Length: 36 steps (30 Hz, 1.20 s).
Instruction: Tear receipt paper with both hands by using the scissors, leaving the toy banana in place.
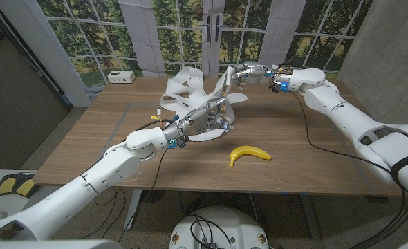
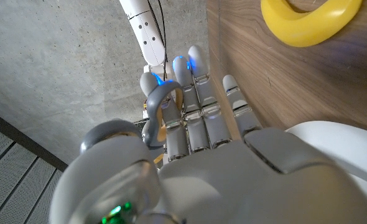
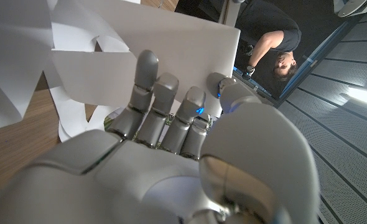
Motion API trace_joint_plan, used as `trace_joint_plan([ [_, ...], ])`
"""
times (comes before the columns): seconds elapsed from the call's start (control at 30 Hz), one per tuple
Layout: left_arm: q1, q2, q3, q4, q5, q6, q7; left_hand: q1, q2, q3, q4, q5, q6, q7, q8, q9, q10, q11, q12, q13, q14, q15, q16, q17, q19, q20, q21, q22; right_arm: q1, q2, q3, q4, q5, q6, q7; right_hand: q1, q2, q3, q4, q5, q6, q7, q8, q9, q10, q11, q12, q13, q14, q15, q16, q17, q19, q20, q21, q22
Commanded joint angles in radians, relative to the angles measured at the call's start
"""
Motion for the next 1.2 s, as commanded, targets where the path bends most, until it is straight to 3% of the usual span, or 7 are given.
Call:
trace_joint_plan([
  [0.03, 0.015, -0.028, -0.003, 0.030, 0.011, -0.071, -0.008, 0.467, 0.099, 0.151, -0.131, -0.005, -0.002, 0.022, 0.106, 0.109, 0.146, -0.195, 0.014, 0.016, 0.053, -0.193, 0.009, 0.011, 0.001, -0.008, 0.010, 0.009, 0.004, 0.008, 0.004, 0.018, 0.020, -0.013, 0.013, -0.004, -0.013, 0.006, -0.002, -0.003, 0.038, 0.034, 0.005, 0.003, 0.005, -0.002, 0.006, 0.005, 0.005, -0.087, 0.000, 0.002, 0.005, -0.078, 0.003, 0.003],
  [0.23, 0.021, -0.042, -0.004, 0.048, 0.030, -0.113, -0.004, 0.492, 0.102, 0.185, -0.123, -0.011, -0.011, 0.061, 0.093, 0.106, 0.138, -0.197, 0.023, 0.030, 0.050, -0.190, 0.016, 0.022, -0.005, -0.012, 0.022, 0.020, 0.008, 0.012, 0.000, 0.029, 0.012, -0.012, 0.009, -0.004, -0.013, 0.006, -0.002, -0.004, 0.038, 0.034, 0.004, 0.003, 0.010, -0.001, 0.007, 0.003, 0.005, -0.087, 0.000, 0.002, 0.005, -0.078, 0.003, 0.004],
  [0.37, 0.024, -0.062, -0.005, 0.068, 0.026, -0.140, -0.005, 0.532, 0.105, 0.221, -0.127, -0.002, -0.002, 0.082, 0.090, 0.111, 0.135, -0.171, 0.037, 0.052, 0.034, -0.184, 0.037, 0.052, -0.005, -0.031, 0.040, 0.034, 0.012, 0.016, 0.000, 0.035, 0.014, -0.020, 0.010, -0.004, -0.012, 0.007, -0.003, -0.005, 0.039, 0.034, 0.004, 0.006, 0.004, -0.001, 0.009, 0.008, 0.005, -0.087, 0.000, 0.002, 0.005, -0.078, 0.003, 0.004],
  [0.6, 0.038, -0.107, -0.012, 0.104, 0.026, -0.209, 0.007, 0.604, 0.092, 0.255, -0.140, 0.037, 0.039, 0.088, 0.109, 0.156, 0.134, -0.109, 0.069, 0.080, -0.015, -0.129, 0.102, 0.124, 0.001, -0.064, 0.093, 0.078, 0.023, 0.033, 0.001, 0.073, 0.017, -0.017, 0.019, -0.005, -0.012, 0.007, -0.002, -0.005, 0.038, 0.034, 0.002, 0.005, 0.005, -0.002, 0.008, 0.007, 0.005, -0.087, 0.000, 0.002, 0.004, -0.079, 0.002, 0.003],
  [0.8, 0.047, -0.121, -0.019, 0.109, 0.038, -0.233, 0.035, 0.645, 0.079, 0.255, -0.145, 0.091, 0.076, 0.089, 0.136, 0.212, 0.178, -0.080, 0.086, 0.057, 0.040, -0.077, 0.175, 0.138, 0.012, -0.078, 0.148, 0.119, 0.029, 0.045, 0.000, 0.099, 0.018, -0.011, 0.030, -0.003, -0.012, 0.008, -0.003, -0.006, 0.037, 0.036, 0.001, 0.006, 0.009, -0.003, 0.008, 0.004, 0.006, -0.087, 0.001, 0.002, 0.007, -0.078, 0.003, 0.001],
  [1.0, 0.059, -0.123, -0.025, 0.096, 0.032, -0.213, 0.076, 0.662, 0.070, 0.246, -0.141, 0.136, 0.108, 0.089, 0.153, 0.254, 0.193, -0.094, 0.105, 0.062, 0.055, -0.093, 0.202, 0.122, 0.014, -0.087, 0.191, 0.151, 0.026, 0.044, 0.006, 0.102, 0.020, -0.002, 0.031, -0.003, -0.012, 0.008, -0.003, -0.006, 0.040, 0.034, 0.001, 0.007, 0.003, -0.002, 0.009, 0.007, 0.005, -0.087, 0.001, 0.002, 0.002, -0.079, 0.005, 0.007],
  [1.2, 0.055, -0.124, -0.021, 0.097, 0.039, -0.218, 0.072, 0.664, 0.074, 0.227, -0.131, 0.169, 0.095, 0.087, 0.134, 0.264, 0.174, -0.093, 0.113, 0.070, 0.027, -0.094, 0.227, 0.126, -0.006, -0.089, 0.226, 0.177, 0.020, 0.036, 0.016, 0.095, 0.028, -0.009, 0.025, -0.003, -0.012, 0.008, -0.003, -0.007, 0.044, 0.034, -0.002, 0.003, 0.003, -0.001, 0.007, 0.003, 0.005, -0.087, 0.000, 0.002, 0.007, -0.078, 0.002, 0.001],
])
